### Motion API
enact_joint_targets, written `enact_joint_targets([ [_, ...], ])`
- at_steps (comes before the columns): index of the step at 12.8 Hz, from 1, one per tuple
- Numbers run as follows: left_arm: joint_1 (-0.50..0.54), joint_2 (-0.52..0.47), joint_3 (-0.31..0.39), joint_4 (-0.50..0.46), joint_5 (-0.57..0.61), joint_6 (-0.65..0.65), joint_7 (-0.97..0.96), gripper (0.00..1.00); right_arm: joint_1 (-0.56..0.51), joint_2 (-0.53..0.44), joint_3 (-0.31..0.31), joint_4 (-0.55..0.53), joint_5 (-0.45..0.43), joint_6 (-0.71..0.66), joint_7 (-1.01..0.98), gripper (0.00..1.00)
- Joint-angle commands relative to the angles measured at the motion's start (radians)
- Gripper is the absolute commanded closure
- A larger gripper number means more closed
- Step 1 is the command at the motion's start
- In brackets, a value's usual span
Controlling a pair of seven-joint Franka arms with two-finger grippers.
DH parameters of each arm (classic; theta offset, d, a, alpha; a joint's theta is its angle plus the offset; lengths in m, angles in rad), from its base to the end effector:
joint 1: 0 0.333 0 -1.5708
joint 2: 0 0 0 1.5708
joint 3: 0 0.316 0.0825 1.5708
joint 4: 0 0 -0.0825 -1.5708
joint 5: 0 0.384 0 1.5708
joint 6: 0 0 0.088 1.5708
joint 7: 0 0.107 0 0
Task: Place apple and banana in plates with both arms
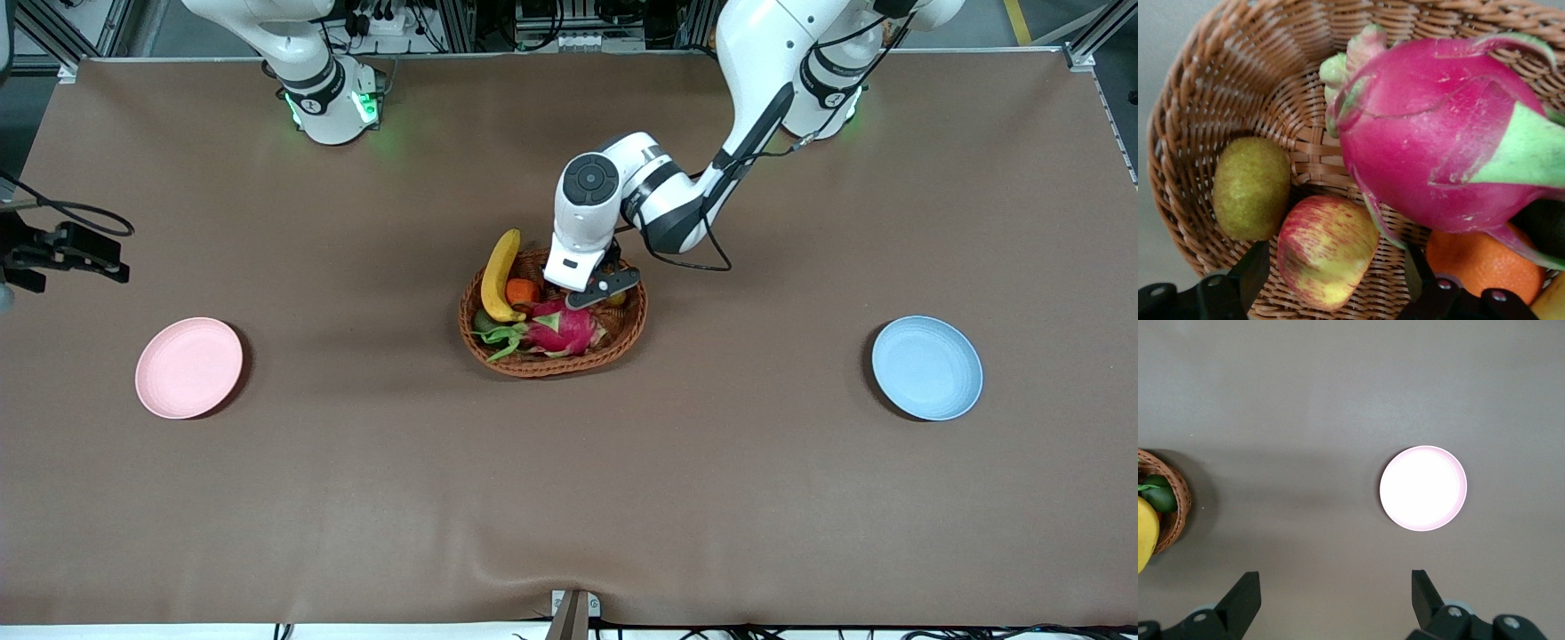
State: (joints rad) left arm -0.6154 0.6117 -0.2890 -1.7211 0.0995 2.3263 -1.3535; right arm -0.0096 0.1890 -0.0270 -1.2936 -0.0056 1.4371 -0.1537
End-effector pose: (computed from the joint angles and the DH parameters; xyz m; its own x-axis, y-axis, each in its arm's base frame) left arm 0.4325 -0.5158 0.2456 0.9053 0.4164 -0.0838 0.4207 -0.9063 0.0408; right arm 0.5983 -0.0208 0.6330 0.9921 0.1164 -0.0465 0.1167 -0.9932 0.0036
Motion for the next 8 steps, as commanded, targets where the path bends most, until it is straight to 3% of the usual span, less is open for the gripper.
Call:
enact_joint_targets([
  [1, -0.012, 0.019, 0.007, -0.008, 0.031, 0.022, -0.036, 0.13, -0.004, -0.029, -0.002, -0.039, 0.003, -0.003, 0.008, 0.0],
  [5, -0.012, 0.016, 0.007, -0.04, 0.049, 0.019, -0.038, 0.16, 0.007, -0.042, 0.004, -0.07, -0.004, 0.011, 0.008, 0.0],
  [7, -0.013, 0.017, 0.007, -0.046, 0.054, 0.019, -0.039, 0.3, 0.013, -0.042, 0.004, -0.07, -0.004, 0.008, 0.008, 0.0],
  [8, -0.015, 0.017, 0.007, -0.048, 0.054, 0.019, -0.044, 0.46, 0.013, -0.042, 0.004, -0.072, -0.004, 0.008, 0.009, 0.0],
])
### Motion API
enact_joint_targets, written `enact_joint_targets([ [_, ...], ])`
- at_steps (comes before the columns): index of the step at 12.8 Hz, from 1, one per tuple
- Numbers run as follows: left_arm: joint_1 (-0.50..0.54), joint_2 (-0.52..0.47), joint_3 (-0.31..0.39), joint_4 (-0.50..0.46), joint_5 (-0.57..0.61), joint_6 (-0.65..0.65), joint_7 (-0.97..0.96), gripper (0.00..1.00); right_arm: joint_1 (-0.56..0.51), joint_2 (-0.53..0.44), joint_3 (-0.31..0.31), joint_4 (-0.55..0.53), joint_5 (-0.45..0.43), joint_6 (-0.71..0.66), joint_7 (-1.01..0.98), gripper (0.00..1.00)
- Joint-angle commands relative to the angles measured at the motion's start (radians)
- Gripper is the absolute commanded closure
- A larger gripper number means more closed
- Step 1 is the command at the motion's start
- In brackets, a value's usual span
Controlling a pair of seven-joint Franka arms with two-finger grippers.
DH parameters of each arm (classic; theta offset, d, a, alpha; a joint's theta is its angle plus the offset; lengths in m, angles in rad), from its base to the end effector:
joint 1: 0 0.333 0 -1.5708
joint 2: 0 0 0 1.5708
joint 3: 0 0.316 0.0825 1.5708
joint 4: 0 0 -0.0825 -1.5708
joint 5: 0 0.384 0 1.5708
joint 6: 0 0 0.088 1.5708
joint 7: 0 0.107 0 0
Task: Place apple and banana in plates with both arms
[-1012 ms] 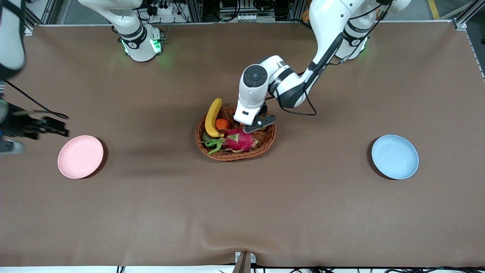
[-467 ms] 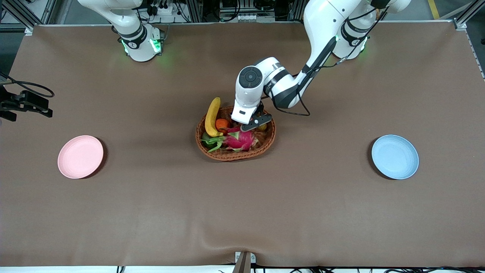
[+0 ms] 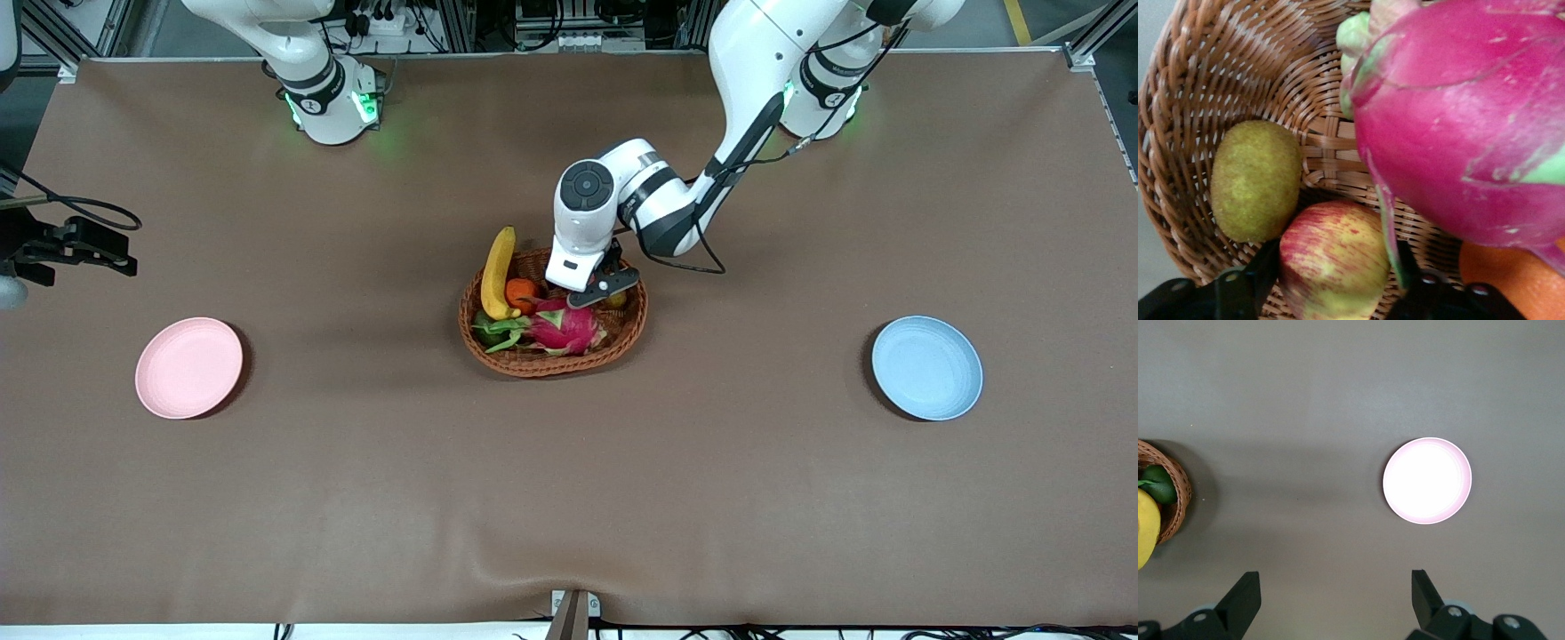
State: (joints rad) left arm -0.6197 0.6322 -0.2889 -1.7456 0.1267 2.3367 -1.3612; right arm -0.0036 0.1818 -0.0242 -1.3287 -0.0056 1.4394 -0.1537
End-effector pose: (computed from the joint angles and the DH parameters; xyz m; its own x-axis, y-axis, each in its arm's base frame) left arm 0.4234 -0.5124 0.2230 0.9120 0.4025 -0.0794 0.4042 -0.9146 0.0068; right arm 0.5966 -0.0157 0.6214 0.9896 0.1250 -0.0717 0.1252 -0.9921 -0.0010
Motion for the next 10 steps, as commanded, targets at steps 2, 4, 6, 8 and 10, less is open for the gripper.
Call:
enact_joint_targets([
  [2, -0.009, -0.008, 0.005, -0.018, 0.027, 0.007, -0.056, 1.0, 0.007, -0.035, 0.001, -0.037, -0.004, 0.003, 0.008, 0.0],
  [4, -0.008, -0.026, 0.004, 0.004, 0.025, 0.001, -0.067, 1.0, 0.008, -0.035, 0.001, -0.037, -0.004, 0.001, 0.008, 0.0],
  [6, 0.003, -0.095, 0.0, 0.035, 0.011, -0.084, -0.072, 1.0, 0.008, -0.035, 0.001, -0.037, -0.002, 0.001, 0.008, 0.0],
  [8, 0.018, -0.197, 0.002, 0.06, 0.01, -0.227, -0.073, 1.0, 0.008, -0.035, 0.001, -0.037, -0.002, 0.001, 0.009, 0.0],
  [10, 0.089, -0.294, -0.001, 0.054, 0.008, -0.305, -0.05, 1.0, 0.008, -0.035, 0.001, -0.037, -0.001, 0.001, 0.009, 0.0],
])
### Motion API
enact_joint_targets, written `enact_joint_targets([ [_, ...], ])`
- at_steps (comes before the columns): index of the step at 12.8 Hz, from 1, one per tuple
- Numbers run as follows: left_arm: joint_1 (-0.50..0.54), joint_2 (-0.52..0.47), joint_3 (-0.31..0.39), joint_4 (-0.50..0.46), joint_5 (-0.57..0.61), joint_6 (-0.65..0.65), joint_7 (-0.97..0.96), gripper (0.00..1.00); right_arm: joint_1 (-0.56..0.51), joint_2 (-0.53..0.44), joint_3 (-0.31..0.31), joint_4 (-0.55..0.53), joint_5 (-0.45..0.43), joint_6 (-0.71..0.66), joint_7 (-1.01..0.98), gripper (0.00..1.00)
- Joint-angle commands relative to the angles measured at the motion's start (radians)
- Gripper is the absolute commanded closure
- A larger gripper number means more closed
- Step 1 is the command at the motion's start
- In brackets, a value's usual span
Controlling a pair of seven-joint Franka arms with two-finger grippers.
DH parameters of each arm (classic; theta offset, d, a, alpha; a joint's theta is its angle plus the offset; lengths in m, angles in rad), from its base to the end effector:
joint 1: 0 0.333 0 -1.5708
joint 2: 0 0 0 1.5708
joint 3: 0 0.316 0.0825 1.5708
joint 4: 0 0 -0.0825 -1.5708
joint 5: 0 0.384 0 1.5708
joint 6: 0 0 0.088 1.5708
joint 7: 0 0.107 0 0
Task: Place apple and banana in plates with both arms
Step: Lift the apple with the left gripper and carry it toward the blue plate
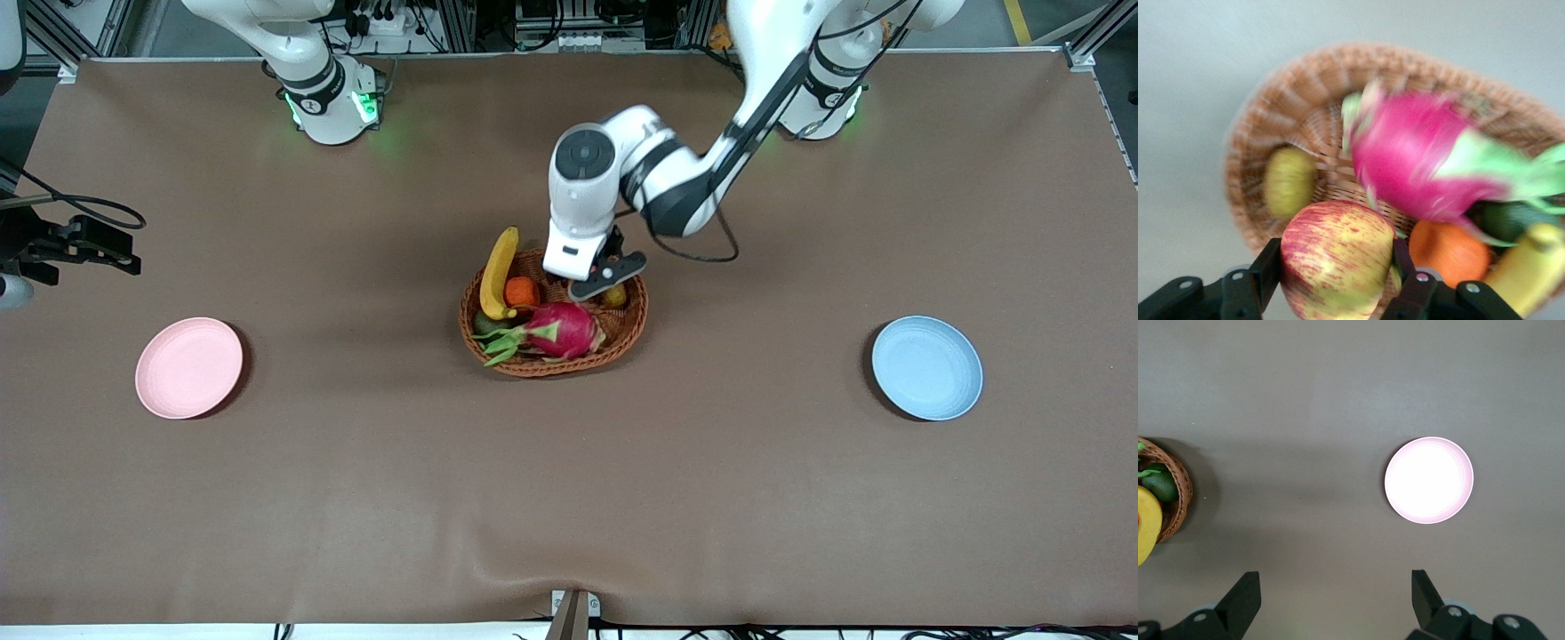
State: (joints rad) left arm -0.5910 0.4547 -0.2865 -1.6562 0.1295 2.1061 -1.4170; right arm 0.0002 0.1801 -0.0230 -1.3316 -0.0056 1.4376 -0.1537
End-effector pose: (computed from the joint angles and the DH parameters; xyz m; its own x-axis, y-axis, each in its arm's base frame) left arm 0.4505 -0.4988 0.3568 0.8763 0.4817 -0.0095 0.4818 -0.8761 0.0175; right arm 0.5959 -0.0128 0.6210 0.9887 0.1299 -0.0746 0.1301 -0.9915 -0.0017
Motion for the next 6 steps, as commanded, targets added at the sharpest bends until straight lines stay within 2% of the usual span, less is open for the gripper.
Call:
enact_joint_targets([
  [1, 0.097, -0.151, -0.003, -0.033, -0.005, -0.116, 0.069, 1.0, 0.004, -0.033, 0.002, -0.034, 0.001, 0.001, 0.009, 0.0],
  [4, 0.264, -0.229, -0.002, -0.034, -0.089, -0.217, 0.353, 1.0, 0.001, -0.016, 0.002, -0.026, 0.007, 0.003, 0.0, 0.0],
  [6, 0.382, -0.237, 0.0, -0.04, -0.091, -0.311, 0.577, 1.0, 0.001, 0.015, 0.002, -0.027, 0.007, 0.004, -0.004, 0.0],
])
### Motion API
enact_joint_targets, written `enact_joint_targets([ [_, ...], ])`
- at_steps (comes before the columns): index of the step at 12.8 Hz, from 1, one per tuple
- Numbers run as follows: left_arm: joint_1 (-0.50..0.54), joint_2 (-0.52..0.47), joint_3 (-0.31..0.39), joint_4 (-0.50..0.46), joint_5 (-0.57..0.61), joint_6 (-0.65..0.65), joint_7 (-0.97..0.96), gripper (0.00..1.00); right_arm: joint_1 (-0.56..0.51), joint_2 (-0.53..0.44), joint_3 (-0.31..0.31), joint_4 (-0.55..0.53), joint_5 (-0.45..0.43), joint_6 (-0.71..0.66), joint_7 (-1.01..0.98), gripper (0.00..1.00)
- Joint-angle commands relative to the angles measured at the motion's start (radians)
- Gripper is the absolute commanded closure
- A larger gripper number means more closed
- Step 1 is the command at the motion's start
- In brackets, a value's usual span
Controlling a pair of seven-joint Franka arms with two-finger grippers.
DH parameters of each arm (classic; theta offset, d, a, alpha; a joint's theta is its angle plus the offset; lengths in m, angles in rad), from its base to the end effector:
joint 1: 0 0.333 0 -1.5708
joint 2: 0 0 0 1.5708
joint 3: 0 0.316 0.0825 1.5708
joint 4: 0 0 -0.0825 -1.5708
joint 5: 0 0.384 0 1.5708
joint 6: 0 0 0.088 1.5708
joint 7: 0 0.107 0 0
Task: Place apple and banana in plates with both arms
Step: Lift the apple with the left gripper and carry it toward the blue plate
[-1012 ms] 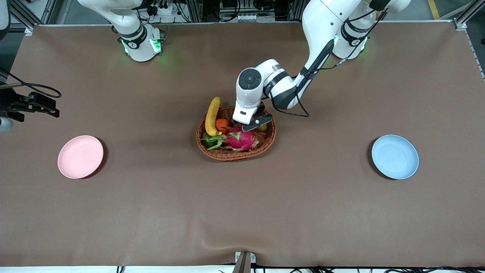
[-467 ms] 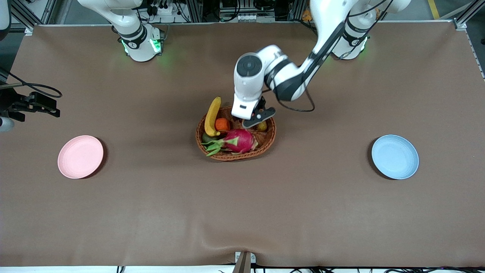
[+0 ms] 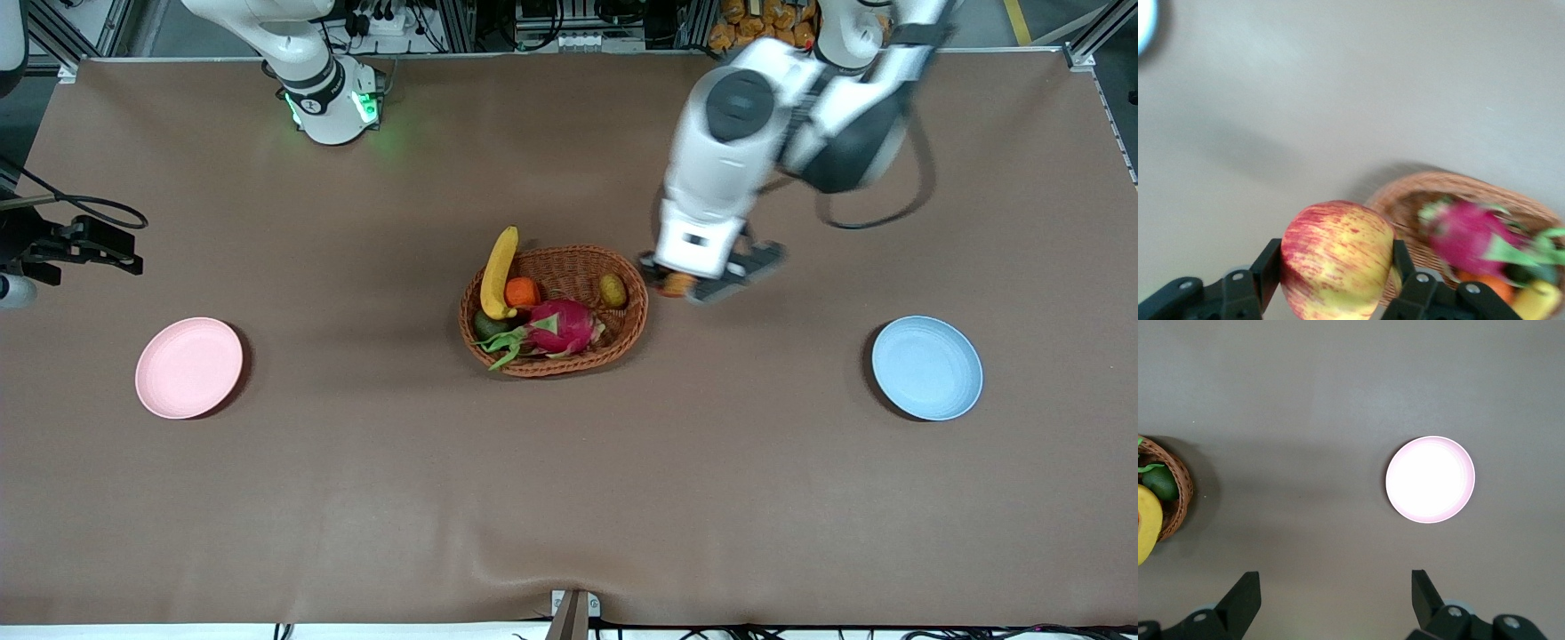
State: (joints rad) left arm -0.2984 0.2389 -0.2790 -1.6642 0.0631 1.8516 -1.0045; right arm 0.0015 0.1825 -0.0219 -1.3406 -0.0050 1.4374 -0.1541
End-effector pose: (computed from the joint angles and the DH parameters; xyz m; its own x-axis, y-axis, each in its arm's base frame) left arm 0.5345 -0.3262 0.4670 0.9148 0.4030 -0.0270 0.4021 -0.9150 -0.0325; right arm 0.5965 -0.0114 0.6154 0.9874 0.1327 -0.0859 0.1329 -0.9911 -0.0043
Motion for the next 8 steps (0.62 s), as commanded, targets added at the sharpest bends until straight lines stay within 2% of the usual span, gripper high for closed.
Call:
enact_joint_targets([
  [1, 0.144, -0.017, -0.008, -0.048, -0.025, -0.07, 0.261, 1.0, 0.002, 0.073, -0.001, -0.017, 0.002, 0.011, -0.004, 0.0],
  [3, 0.269, -0.01, -0.006, -0.09, -0.014, -0.069, 0.444, 1.0, 0.015, 0.12, 0.0, -0.022, 0.0, 0.014, -0.002, 0.0],
  [5, 0.384, -0.003, -0.005, -0.12, -0.009, -0.057, 0.62, 1.0, 0.037, 0.121, 0.0, -0.07, 0.08, 0.069, 0.013, 0.0],
  [7, 0.503, 0.025, -0.005, -0.123, -0.009, -0.028, 0.819, 1.0, 0.07, 0.098, 0.002, -0.176, 0.198, 0.148, 0.206, 0.0],
  [8, 0.539, 0.048, -0.003, -0.124, -0.009, -0.014, 0.878, 1.0, 0.11, 0.095, 0.003, -0.199, 0.204, 0.176, 0.308, 0.0],
])
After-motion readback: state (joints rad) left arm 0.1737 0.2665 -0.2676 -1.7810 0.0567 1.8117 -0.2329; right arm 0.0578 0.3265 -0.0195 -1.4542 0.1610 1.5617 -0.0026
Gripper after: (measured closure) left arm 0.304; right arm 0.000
